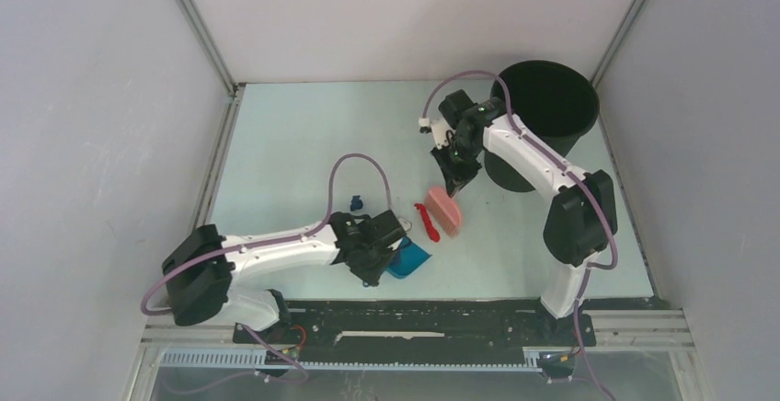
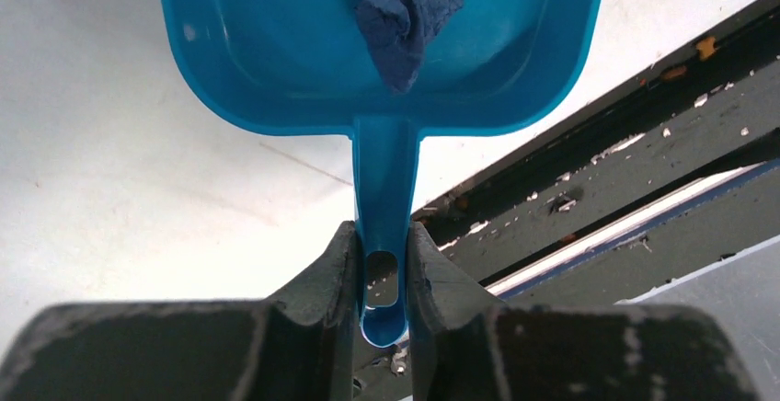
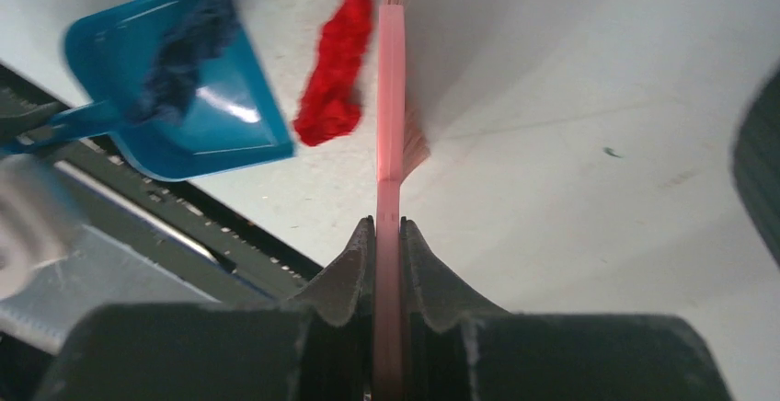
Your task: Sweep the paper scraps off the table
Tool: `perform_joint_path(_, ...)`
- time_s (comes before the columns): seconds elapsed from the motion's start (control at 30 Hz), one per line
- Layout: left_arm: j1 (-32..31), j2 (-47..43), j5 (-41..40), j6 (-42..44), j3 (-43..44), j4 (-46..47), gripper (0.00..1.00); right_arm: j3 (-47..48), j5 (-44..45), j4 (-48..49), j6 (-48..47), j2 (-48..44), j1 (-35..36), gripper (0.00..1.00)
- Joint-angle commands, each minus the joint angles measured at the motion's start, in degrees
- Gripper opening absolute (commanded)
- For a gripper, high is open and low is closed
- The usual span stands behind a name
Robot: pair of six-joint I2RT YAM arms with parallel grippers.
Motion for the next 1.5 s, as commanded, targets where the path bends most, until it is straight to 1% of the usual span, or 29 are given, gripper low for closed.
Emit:
perform_joint_path(0.0,-0.2,4.6,-0.6,3.4,4.2,1.5,0.00,0.7,-9.0,1.5,1.0,2.0,3.4,0.00)
perform_joint_path(0.07,-0.2,6.8,-1.6,3.7,5.5,1.9,0.00,0.8,-10.2,1.0,1.1,1.8,4.7,0.00)
perform_joint_path(0.13,-0.2,7.7,-3.3,3.0,6.4,2.8,0.00,0.6,-9.4,1.0,1.6,1.1,5.7,0.00)
perform_joint_path(0.2,-0.2,7.8,-5.2,0.9,6.8,4.1,0.00,0.2,-9.8,0.8,2.3,-0.2,6.0,0.00)
perform_joint_path(0.3,-0.2,6.7,-7.1,-2.0,6.2,7.4,0.00,-0.8,-13.9,0.9,4.2,-2.7,5.2,0.00)
perform_joint_path(0.37,-0.3,5.9,-6.9,-3.4,5.1,10.5,0.00,-1.3,-17.4,1.4,5.5,-4.3,4.2,0.00)
perform_joint_path(0.43,-0.7,5.4,-6.9,-3.7,4.3,12.6,0.00,-1.4,-16.9,1.5,5.9,-5.2,3.6,0.00)
perform_joint_path(0.57,-1.4,4.4,-9.3,-4.1,2.4,15.4,0.00,-1.4,-16.7,0.6,5.7,-5.6,1.4,0.00)
perform_joint_path(0.73,-1.9,0.4,-12.5,-6.0,-2.1,20.0,0.00,-1.1,-6.7,0.8,3.7,-8.3,-1.1,0.00)
perform_joint_path(0.87,-2.0,-4.7,-16.6,-7.8,-7.6,25.2,0.00,-0.7,-3.7,0.5,1.8,-10.8,-1.9,0.00)
perform_joint_path(0.97,-2.1,-8.0,-17.8,-8.4,-10.3,29.0,0.00,0.1,-1.9,0.4,1.4,-12.7,-1.9,0.00)
perform_joint_path(1.13,-2.7,-12.4,-19.1,-10.6,-11.1,24.5,0.00,3.7,4.5,1.5,-0.5,-13.2,-3.4,0.00)
perform_joint_path(1.27,-3.6,-18.5,-19.1,-14.5,-11.5,15.8,0.00,8.1,3.6,2.7,-2.5,-9.0,-4.9,0.00)
perform_joint_path(1.33,-4.9,-22.3,-20.1,-17.8,-11.7,10.6,0.00,10.8,-0.5,3.3,-2.4,-6.2,-4.9,0.00)
perform_joint_path(1.4,-6.0,-26.5,-20.7,-21.5,-12.1,5.6,0.00,13.9,-7.0,4.1,-1.2,-3.2,-4.9,0.00)
perform_joint_path(1.47,-7.4,-30.6,-21.4,-25.4,-12.3,0.8,0.00,18.0,-15.8,4.7,0.5,0.7,-4.8,0.00)
